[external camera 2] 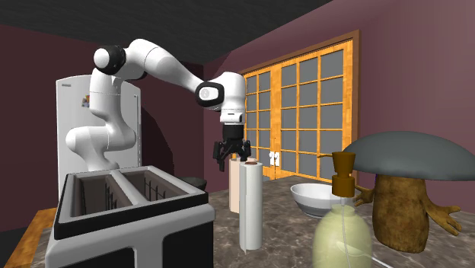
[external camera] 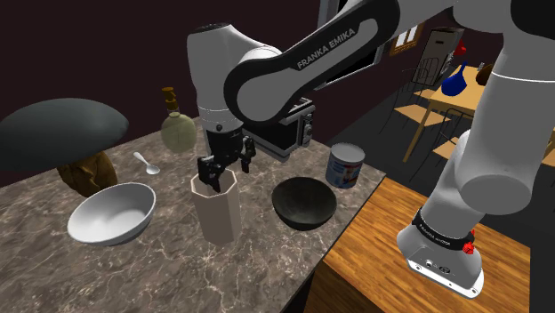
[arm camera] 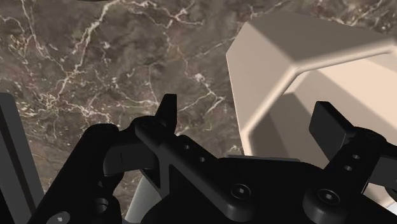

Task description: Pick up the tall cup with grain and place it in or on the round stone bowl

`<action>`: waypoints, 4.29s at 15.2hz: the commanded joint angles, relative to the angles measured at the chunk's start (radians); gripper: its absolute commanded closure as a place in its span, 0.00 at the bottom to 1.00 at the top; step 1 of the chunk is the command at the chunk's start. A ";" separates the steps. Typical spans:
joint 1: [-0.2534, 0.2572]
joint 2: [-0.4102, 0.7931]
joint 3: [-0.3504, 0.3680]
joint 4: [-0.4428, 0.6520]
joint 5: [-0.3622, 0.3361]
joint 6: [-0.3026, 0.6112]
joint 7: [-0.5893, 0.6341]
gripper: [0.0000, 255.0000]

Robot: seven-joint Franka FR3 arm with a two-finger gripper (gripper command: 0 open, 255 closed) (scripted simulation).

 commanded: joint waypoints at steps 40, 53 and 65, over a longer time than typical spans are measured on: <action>-0.010 -0.092 0.005 0.265 0.055 -0.345 -0.037 1.00; -0.053 -0.389 -0.067 0.102 0.182 -0.451 -0.180 1.00; -0.044 -0.783 -0.241 -0.146 0.231 -0.601 -0.366 1.00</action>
